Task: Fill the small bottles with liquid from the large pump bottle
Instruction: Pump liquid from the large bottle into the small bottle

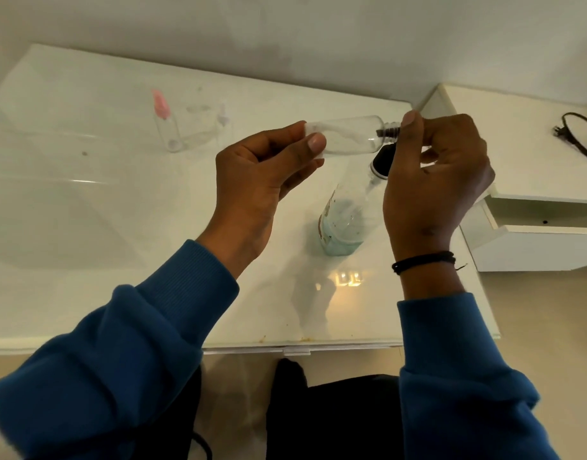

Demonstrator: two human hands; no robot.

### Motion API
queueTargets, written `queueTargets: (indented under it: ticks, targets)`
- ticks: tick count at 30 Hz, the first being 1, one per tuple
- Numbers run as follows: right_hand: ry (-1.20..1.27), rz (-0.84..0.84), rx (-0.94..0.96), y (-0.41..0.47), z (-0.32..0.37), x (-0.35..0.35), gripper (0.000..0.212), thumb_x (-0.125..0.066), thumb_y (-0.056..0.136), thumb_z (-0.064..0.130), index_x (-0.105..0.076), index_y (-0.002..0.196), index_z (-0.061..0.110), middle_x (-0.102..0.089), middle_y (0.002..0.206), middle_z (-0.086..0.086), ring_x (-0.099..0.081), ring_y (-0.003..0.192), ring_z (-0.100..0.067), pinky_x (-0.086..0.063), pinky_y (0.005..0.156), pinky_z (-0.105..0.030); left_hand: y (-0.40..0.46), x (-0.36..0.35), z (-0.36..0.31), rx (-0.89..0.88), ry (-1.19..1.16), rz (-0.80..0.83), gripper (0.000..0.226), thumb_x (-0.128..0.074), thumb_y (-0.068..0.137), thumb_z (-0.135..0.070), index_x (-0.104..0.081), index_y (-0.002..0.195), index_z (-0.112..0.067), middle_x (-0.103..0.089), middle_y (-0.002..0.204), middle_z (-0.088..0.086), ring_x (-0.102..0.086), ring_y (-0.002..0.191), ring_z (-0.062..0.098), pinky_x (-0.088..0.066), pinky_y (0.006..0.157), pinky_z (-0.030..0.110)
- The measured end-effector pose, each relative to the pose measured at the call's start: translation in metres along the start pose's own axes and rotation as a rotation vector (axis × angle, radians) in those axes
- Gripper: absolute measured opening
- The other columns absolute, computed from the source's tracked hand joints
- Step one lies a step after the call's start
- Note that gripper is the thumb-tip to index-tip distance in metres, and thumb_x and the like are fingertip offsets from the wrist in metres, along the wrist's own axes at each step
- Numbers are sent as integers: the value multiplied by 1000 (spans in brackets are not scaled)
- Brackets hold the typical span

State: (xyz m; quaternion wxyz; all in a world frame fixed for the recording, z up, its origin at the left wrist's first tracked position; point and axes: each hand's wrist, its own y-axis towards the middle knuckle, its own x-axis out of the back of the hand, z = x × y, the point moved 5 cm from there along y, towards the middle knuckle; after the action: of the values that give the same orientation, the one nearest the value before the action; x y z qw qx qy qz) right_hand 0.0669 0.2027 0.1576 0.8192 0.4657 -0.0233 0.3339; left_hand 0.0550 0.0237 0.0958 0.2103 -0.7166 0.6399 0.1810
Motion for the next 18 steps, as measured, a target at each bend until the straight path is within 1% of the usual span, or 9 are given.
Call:
queueTargets:
  ticks: [3, 4, 7, 9, 10, 11, 14, 15, 18]
  targets:
    - [-10, -20, 15, 7, 2, 2, 26, -62, 95, 29, -61, 69, 26, -55, 74, 15, -59, 70, -30, -31, 65, -10, -1, 0, 1, 3, -10, 11, 26, -76, 86, -4, -73, 112, 0, -77, 107, 14, -75, 101, 25, -59, 87, 31]
    - [-11, -37, 22, 8, 2, 2, 26, -61, 94, 29, -63, 69, 23, -55, 74, 15, -59, 70, -30, -30, 65, -9, -1, -1, 1, 2, -11, 17, 25, -76, 86, -4, -73, 110, -1, -77, 107, 14, -75, 101, 26, -59, 87, 31]
    - [3, -65, 18, 2, 1, -1, 26, -61, 95, 27, -65, 70, 19, -55, 75, 13, -58, 69, -29, -42, 65, -21, -1, 0, 0, -3, -6, 7, 23, -76, 86, -4, -74, 108, -2, -77, 107, 14, -75, 101, 26, -59, 87, 31]
    - [18, -70, 26, -3, -2, -2, 26, -62, 95, 24, -66, 70, 16, -55, 74, 12, -56, 66, -29, -48, 60, -41, -1, -1, -1, -1, -6, 1, 24, -77, 85, -4, -74, 108, -3, -77, 107, 14, -75, 101, 26, -59, 86, 30]
    - [17, -67, 30, -4, -3, -1, 26, -62, 95, 23, -67, 70, 15, -56, 74, 12, -56, 65, -28, -47, 59, -45, -1, -1, -1, 2, -5, 0, 24, -77, 85, -5, -74, 108, -3, -77, 106, 13, -75, 101, 25, -59, 86, 30]
    - [13, -63, 32, -2, -3, -1, 26, -63, 95, 24, -66, 70, 17, -56, 73, 13, -56, 65, -27, -48, 60, -44, -1, -1, -1, 2, -3, 1, 24, -77, 85, -5, -74, 109, -3, -78, 106, 13, -75, 101, 25, -59, 86, 30]
    - [-21, -68, 21, 5, 3, 3, 25, -62, 94, 28, -60, 70, 28, -55, 75, 17, -58, 71, -25, -39, 69, -13, -1, -1, 0, 5, -6, 16, 25, -76, 86, -5, -73, 111, -1, -77, 107, 13, -75, 101, 26, -59, 87, 30]
    - [-26, -72, 17, 6, 4, 2, 25, -62, 95, 30, -61, 70, 28, -55, 75, 17, -58, 73, -26, -37, 70, -11, 0, -1, 0, 1, -5, 18, 26, -76, 86, -4, -73, 111, -1, -77, 108, 14, -75, 102, 26, -59, 87, 31]
    - [1, -61, 20, -1, 2, -2, 26, -62, 95, 28, -68, 72, 19, -56, 75, 15, -58, 70, -28, -49, 63, -37, 1, 1, -1, -6, 6, 6, 27, -76, 86, -4, -73, 113, -1, -77, 109, 14, -75, 102, 26, -59, 87, 31]
